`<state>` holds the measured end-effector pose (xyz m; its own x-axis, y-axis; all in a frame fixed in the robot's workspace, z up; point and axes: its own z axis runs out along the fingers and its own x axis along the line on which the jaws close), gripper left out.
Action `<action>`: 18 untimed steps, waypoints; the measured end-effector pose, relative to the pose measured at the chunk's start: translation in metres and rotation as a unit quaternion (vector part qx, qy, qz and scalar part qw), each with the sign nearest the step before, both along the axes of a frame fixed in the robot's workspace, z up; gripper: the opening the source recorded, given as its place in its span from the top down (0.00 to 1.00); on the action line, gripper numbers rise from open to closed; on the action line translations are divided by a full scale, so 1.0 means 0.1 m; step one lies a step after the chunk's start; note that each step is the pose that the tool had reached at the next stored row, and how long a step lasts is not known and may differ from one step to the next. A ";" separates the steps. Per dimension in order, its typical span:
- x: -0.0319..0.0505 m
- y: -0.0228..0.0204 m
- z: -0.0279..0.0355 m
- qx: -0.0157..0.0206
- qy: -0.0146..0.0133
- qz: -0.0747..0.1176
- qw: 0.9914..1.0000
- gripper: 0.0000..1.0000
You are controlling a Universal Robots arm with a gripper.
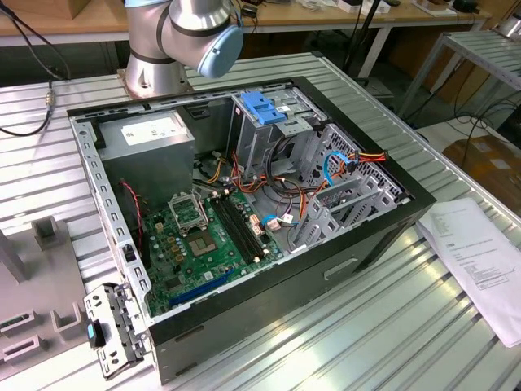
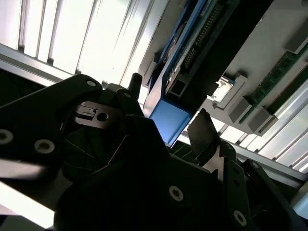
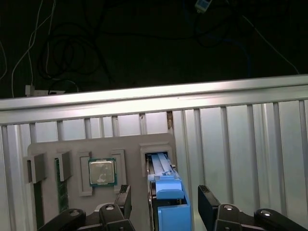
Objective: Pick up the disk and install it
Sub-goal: 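Pick up the disk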
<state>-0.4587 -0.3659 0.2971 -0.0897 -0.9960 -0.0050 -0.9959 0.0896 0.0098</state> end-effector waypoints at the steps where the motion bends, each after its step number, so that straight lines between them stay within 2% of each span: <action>1: 0.000 0.000 0.000 0.000 0.000 0.000 1.000 0.34; 3: 0.000 0.000 0.000 -0.001 0.000 0.000 1.000 0.34; 5: 0.000 0.000 0.000 -0.004 0.000 0.000 1.000 0.34; 10: 0.000 0.000 0.000 -0.005 0.000 0.000 1.000 0.34; 12: 0.000 0.000 0.000 -0.014 0.000 0.000 1.000 0.34; 18: 0.000 0.000 0.000 -0.015 0.000 0.000 1.000 0.34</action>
